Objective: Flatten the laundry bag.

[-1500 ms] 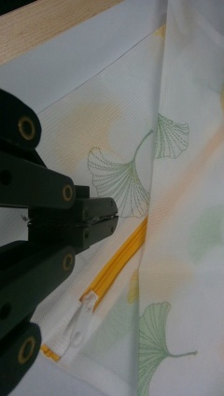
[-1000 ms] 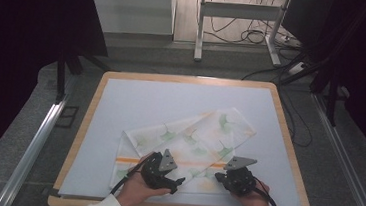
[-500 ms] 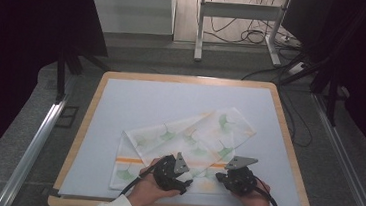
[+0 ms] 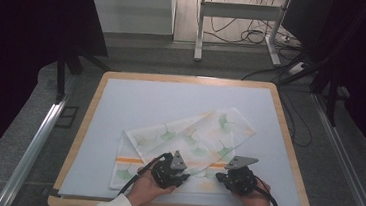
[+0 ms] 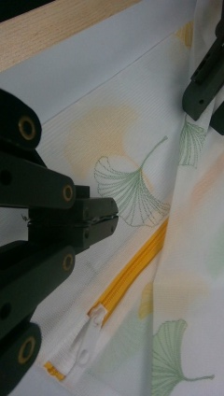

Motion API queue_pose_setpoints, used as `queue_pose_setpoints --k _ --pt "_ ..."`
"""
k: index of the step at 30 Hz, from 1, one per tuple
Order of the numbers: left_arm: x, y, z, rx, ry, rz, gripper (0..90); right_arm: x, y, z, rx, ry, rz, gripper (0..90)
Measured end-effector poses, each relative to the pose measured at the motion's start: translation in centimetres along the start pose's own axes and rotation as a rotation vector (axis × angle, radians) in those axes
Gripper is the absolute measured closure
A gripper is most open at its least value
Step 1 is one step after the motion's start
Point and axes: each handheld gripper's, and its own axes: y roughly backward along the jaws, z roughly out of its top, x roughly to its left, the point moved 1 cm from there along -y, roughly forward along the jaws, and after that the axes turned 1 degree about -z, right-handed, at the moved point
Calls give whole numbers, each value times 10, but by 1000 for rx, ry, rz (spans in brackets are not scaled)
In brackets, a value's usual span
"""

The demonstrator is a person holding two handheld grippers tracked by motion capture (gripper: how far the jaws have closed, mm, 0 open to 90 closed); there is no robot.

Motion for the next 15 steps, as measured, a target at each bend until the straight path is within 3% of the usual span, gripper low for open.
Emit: queue_pose_setpoints --k 6,15 --pt "-3 0 -1 -14 -16 21 843 -1 0 0 -1 4 -3 892" --pt "-1 4 -1 -35 -12 29 886 -2 0 0 1 -6 -2 892"
